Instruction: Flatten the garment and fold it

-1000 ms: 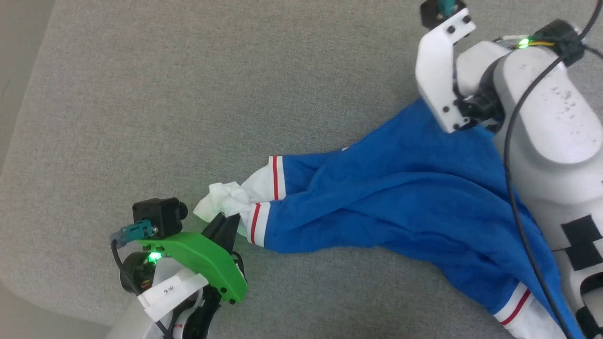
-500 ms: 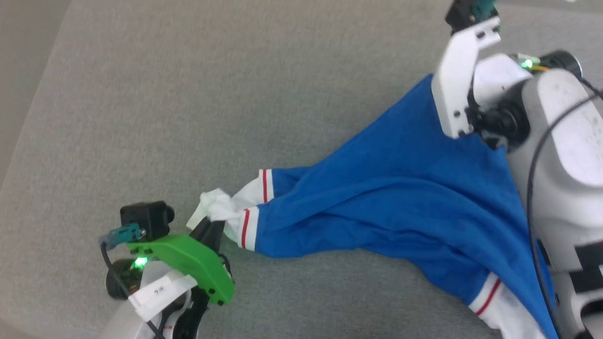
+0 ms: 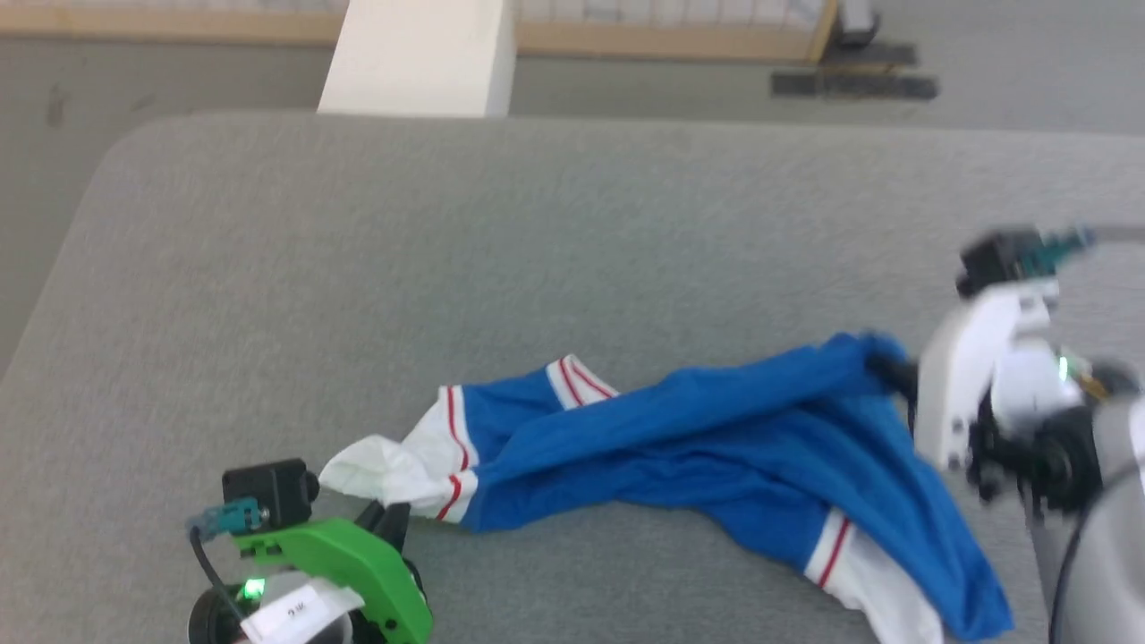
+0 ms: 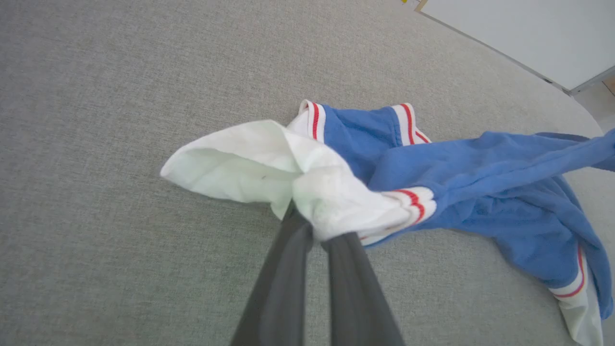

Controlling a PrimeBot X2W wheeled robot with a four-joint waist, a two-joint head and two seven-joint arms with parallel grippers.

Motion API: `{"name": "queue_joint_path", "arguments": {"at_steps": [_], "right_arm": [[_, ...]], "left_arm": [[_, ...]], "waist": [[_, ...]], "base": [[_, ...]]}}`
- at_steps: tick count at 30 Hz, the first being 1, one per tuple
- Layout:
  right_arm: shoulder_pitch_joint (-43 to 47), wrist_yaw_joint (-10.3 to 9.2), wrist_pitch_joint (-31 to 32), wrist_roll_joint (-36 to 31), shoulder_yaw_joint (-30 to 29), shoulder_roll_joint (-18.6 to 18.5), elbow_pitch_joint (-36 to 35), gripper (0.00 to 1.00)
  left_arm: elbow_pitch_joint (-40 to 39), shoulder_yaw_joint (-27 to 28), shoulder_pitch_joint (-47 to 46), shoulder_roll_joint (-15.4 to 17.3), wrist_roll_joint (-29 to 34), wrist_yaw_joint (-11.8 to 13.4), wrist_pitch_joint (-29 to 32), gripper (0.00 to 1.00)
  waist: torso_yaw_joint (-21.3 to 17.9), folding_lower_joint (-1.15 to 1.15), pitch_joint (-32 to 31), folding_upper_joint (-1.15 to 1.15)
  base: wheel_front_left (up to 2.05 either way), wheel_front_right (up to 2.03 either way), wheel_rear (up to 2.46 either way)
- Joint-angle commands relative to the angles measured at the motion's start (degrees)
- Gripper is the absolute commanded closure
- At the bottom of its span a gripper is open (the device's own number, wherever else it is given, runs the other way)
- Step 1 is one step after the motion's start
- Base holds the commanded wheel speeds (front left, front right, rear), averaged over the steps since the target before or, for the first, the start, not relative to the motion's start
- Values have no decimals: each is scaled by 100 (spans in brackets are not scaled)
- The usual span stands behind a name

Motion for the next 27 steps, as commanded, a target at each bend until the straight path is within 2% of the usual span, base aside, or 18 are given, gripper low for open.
{"name": "queue_joint_path", "arguments": {"at_steps": [1,8,14,20,27], "right_arm": [[303,-8,18,87,-110,103,-152,100],[1680,-8,291,263,-689,519,-943,100],[2237,-8,590,326,-937,727,-1367,100],[2069,-8,631,318,-1006,794,-1533,100],[1158,-8,757,330,-995,596,-1452,100]], "left_arm": [[-35,-1,109,27,-26,58,3,100],[-106,-66,337,19,-53,150,43,100],[-114,-96,417,-20,-95,166,36,100],[-109,-36,277,-19,-186,70,42,100],[-16,101,-706,180,-167,-221,284,100]], "waist": [[-427,0,-512,-1],[-495,0,-781,-1],[-470,0,-883,-1],[-468,0,-979,-1],[-481,0,-1134,-1]], "base": [[0,0,0],[0,0,0],[0,0,0],[0,0,0],[0,0,0]]}}
